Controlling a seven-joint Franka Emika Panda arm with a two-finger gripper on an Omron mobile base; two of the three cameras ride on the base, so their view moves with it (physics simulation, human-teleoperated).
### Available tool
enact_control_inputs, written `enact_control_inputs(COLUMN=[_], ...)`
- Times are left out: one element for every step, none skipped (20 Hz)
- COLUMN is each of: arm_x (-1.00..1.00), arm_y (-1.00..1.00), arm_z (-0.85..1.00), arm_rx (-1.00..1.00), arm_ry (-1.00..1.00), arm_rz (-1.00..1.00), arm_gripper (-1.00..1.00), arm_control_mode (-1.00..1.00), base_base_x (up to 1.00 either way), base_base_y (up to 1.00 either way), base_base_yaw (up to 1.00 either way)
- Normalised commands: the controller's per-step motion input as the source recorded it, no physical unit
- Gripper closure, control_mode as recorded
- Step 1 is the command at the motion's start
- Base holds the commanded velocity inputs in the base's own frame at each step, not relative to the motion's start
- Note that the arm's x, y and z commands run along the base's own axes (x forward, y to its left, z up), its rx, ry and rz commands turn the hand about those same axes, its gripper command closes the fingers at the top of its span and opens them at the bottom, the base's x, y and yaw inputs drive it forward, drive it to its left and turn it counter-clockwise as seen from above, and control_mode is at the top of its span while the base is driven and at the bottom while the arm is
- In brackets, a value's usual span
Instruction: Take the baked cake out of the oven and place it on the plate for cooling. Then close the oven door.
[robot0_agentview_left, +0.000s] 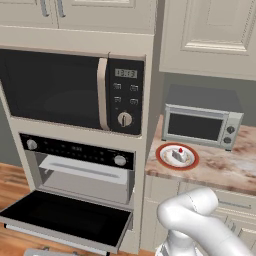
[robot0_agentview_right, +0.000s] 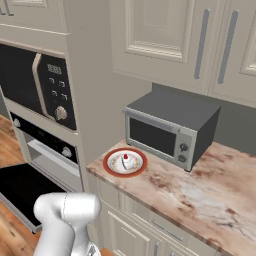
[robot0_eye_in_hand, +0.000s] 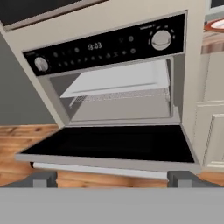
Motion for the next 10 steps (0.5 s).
enact_control_inputs(arm_x=[0.18, 0.19, 0.19, 0.17, 0.18, 0.20, 0.24, 0.28, 0.29, 0.28], arm_y=[0.00, 0.00, 0.00, 0.00, 0.00, 0.00, 0.00, 0.00, 0.00, 0.00], arm_z=[-0.27, -0.24, -0.26, -0.26, -0.26, -0.25, -0.21, -0.16, -0.13, -0.11], arm_rx=[0.00, 0.00, 0.00, 0.00, 0.00, 0.00, 0.00, 0.00, 0.00, 0.00], arm_ry=[-0.07, -0.07, -0.07, -0.07, -0.07, -0.07, -0.06, -0.05, -0.05, -0.04], arm_rz=[0.00, 0.00, 0.00, 0.00, 0.00, 0.00, 0.00, 0.00, 0.00, 0.00], arm_gripper=[-1.00, -1.00, -1.00, -1.00, -1.00, -1.00, -1.00, -1.00, -1.00, -1.00], arm_control_mode=[-1.00, -1.00, -1.00, -1.00, -1.00, -1.00, -1.00, -1.00, -1.00, -1.00], base_base_x=[0.00, 0.00, 0.00, 0.00, 0.00, 0.00, 0.00, 0.00, 0.00, 0.00], base_base_y=[0.00, 0.00, 0.00, 0.00, 0.00, 0.00, 0.00, 0.00, 0.00, 0.00], base_base_yaw=[0.00, 0.00, 0.00, 0.00, 0.00, 0.00, 0.00, 0.00, 0.00, 0.00])
